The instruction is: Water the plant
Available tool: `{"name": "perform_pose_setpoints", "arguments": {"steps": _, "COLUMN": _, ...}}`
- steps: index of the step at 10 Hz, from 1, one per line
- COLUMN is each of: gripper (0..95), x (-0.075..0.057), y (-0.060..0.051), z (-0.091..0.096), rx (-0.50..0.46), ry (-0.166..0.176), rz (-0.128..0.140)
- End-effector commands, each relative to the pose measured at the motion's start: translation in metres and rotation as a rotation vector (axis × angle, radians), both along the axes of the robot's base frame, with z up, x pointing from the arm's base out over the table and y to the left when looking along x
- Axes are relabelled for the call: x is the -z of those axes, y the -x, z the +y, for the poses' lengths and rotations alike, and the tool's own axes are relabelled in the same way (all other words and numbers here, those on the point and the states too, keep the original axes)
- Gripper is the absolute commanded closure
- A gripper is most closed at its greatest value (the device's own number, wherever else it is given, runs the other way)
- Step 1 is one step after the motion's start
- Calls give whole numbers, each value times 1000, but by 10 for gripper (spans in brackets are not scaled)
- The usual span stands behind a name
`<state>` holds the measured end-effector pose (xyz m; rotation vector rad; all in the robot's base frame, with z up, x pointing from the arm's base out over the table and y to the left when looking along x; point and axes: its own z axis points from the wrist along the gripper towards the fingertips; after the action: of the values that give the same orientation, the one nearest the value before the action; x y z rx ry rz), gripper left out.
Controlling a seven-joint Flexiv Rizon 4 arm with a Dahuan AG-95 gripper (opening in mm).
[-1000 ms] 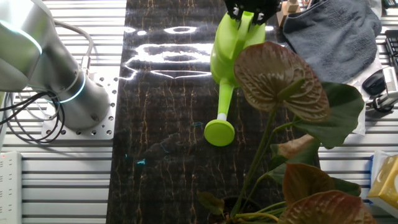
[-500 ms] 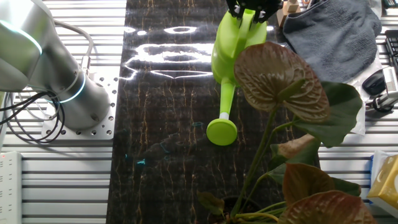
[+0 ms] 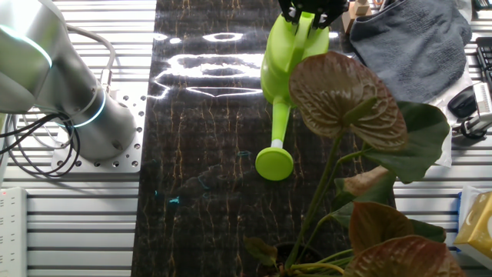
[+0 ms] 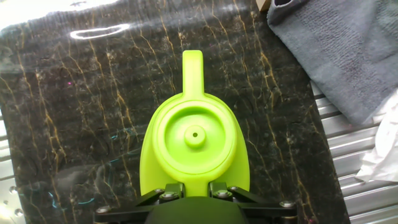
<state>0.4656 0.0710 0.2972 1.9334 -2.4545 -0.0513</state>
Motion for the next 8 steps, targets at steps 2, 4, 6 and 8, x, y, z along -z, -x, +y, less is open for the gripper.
{"name": "perform_pose_setpoints", "arguments": {"steps": 2, "gripper": 950, "x": 0, "y": 0, "z": 0, "rx": -3, "ry": 0, "rz": -4}}
{"name": "perform_pose_setpoints", "arguments": {"steps": 4, "gripper": 950, "x": 0, "y": 0, "z": 0, "rx": -5, "ry": -1, "rz": -4}}
{"name": "perform_pose_setpoints", "arguments": {"steps": 6, "gripper": 950, "x": 0, "y": 0, "z": 0, "rx": 1, "ry": -3, "rz": -8}}
{"name": "perform_pose_setpoints", "arguments": {"steps": 8, "gripper": 950, "x": 0, "y": 0, "z": 1, "rx": 9, "ry": -8, "rz": -13}}
